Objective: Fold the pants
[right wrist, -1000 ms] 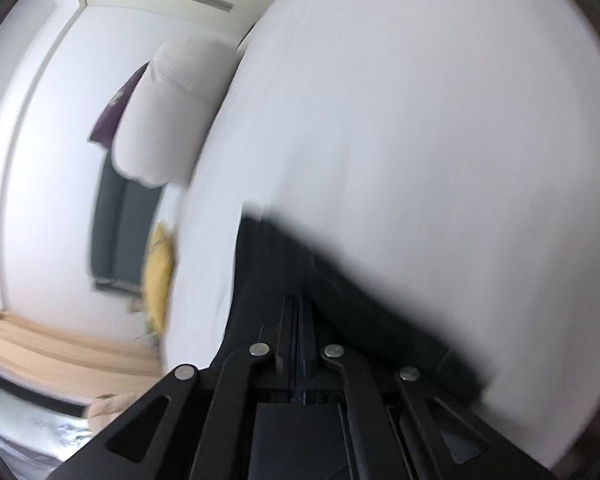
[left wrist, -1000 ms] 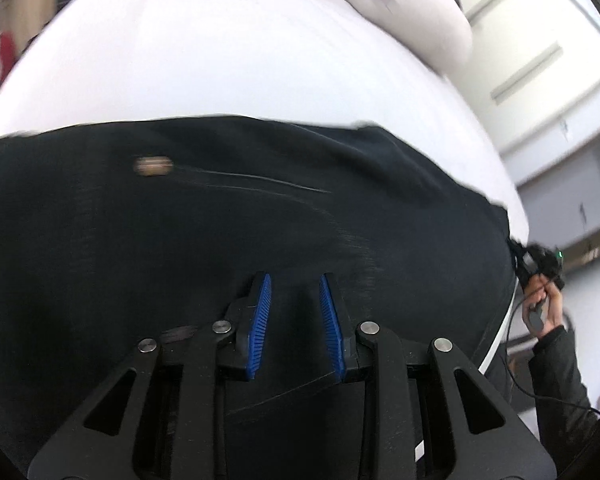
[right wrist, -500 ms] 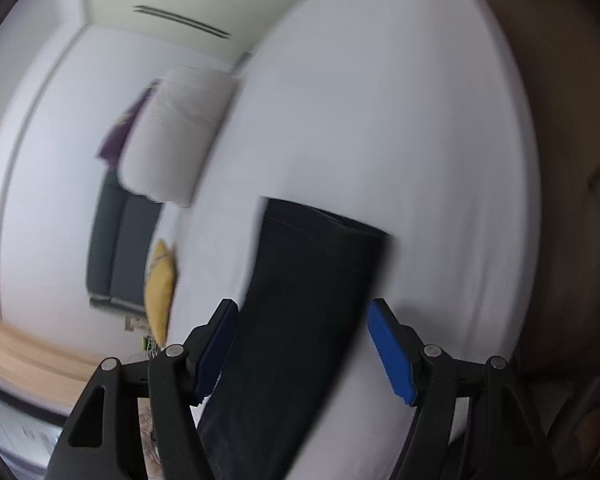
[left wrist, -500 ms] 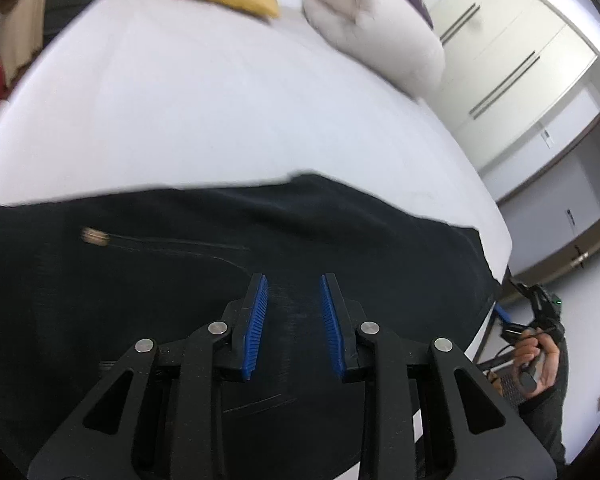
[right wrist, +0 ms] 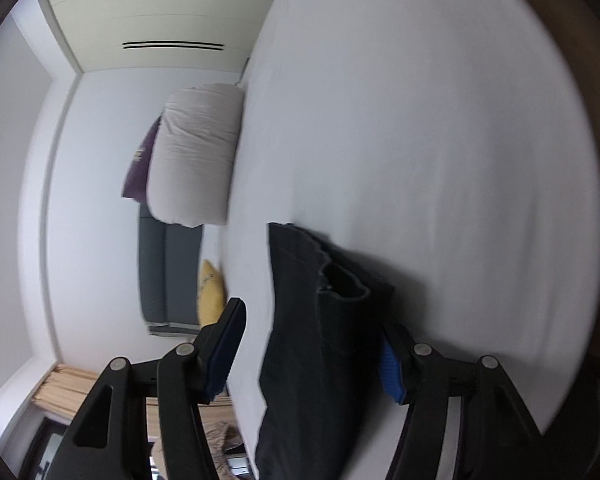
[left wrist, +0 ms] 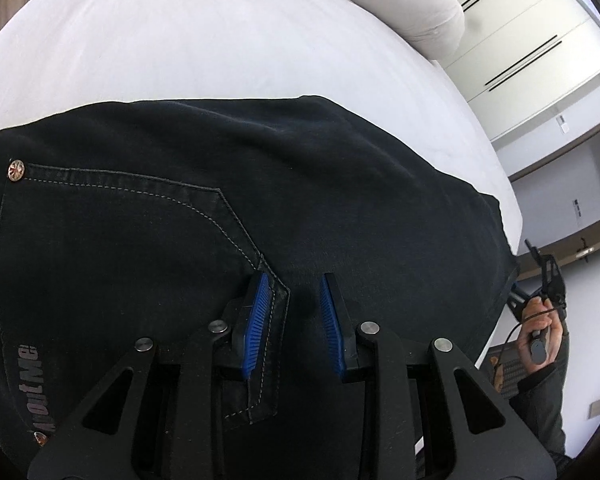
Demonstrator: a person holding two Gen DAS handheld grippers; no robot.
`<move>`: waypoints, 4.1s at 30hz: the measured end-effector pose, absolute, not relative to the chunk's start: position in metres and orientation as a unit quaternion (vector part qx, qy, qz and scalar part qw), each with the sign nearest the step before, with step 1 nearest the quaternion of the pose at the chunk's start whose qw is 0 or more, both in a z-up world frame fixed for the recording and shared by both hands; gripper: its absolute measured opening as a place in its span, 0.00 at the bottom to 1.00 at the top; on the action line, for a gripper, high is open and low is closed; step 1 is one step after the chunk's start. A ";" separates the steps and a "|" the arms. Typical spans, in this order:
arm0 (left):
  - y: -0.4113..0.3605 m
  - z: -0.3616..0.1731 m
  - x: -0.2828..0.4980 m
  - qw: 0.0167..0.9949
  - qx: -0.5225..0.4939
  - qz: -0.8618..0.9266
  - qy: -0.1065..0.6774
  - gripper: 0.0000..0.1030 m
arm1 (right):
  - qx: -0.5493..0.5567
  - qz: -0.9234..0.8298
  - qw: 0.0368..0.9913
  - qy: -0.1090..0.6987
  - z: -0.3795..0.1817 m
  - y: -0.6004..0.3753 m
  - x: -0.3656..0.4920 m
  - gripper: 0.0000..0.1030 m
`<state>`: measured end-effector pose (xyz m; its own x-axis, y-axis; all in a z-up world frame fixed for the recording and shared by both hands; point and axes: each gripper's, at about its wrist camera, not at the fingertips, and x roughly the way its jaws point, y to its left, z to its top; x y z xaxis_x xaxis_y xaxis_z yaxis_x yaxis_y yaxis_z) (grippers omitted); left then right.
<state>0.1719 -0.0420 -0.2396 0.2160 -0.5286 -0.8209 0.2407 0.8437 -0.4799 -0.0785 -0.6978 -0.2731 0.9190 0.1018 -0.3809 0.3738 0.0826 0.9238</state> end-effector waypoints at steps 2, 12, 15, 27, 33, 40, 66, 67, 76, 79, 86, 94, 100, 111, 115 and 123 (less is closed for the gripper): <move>-0.037 -0.237 0.170 0.770 -0.123 -0.250 0.574 0.25 | 0.671 -0.082 0.717 0.170 -0.275 -0.699 -0.071 0.54; -0.021 -0.244 0.178 0.761 -0.152 -0.255 0.576 0.25 | 0.655 -0.105 0.723 0.192 -0.283 -0.701 -0.053 0.08; -0.017 -0.244 0.182 0.760 -0.158 -0.256 0.577 0.25 | 0.628 -0.121 0.741 0.203 -0.268 -0.693 -0.046 0.08; 0.014 -0.236 0.183 0.741 -0.261 -0.268 0.558 0.71 | 0.062 -0.016 0.910 0.409 -0.172 -0.393 0.036 0.08; 0.017 -0.237 0.185 0.714 -0.291 -0.280 0.573 0.82 | -0.143 -0.060 0.893 0.422 -0.221 -0.312 0.039 0.09; 0.005 -0.235 0.196 0.655 -0.359 -0.314 0.586 0.87 | -0.150 -0.063 0.910 0.381 -0.186 -0.300 0.031 0.09; 0.038 -0.190 0.227 0.685 -0.190 -0.349 0.610 0.07 | -0.268 0.067 0.897 0.346 -0.183 -0.147 0.011 0.09; 0.040 -0.191 0.228 0.687 -0.187 -0.348 0.610 0.07 | -0.269 0.068 0.896 0.347 -0.184 -0.144 0.011 0.09; 0.018 -0.214 0.235 0.688 -0.172 -0.339 0.618 0.07 | -0.271 0.063 0.887 0.368 -0.199 -0.135 0.020 0.09; 0.035 -0.220 0.236 0.692 -0.152 -0.336 0.621 0.07 | -0.274 0.067 0.882 0.376 -0.199 -0.135 0.028 0.14; 0.074 -0.234 0.232 0.696 -0.167 -0.306 0.628 0.12 | -0.237 0.120 0.865 0.425 -0.212 -0.125 0.037 0.39; 0.097 -0.168 0.213 0.785 -0.103 -0.254 0.555 0.12 | 0.052 0.224 0.850 0.474 -0.156 -0.243 0.051 0.60; 0.037 -0.185 0.176 0.762 -0.073 -0.303 0.568 0.12 | 0.300 0.255 0.779 0.487 -0.175 -0.368 0.119 0.55; 0.009 -0.228 0.133 0.751 -0.075 -0.298 0.584 0.12 | 0.430 0.250 0.665 0.558 -0.285 -0.416 0.204 0.20; 0.006 -0.227 0.129 0.755 -0.082 -0.297 0.579 0.12 | 0.428 0.265 0.672 0.544 -0.278 -0.420 0.169 0.34; 0.052 -0.218 0.113 0.764 -0.122 -0.290 0.563 0.12 | 0.379 0.282 0.701 0.535 -0.246 -0.429 0.067 0.50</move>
<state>0.1131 0.0521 -0.2184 0.1985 -0.5810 -0.7893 0.3068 0.8017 -0.5130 0.0670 -0.4294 -0.2463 0.2694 0.8003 -0.5357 0.0102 0.5539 0.8326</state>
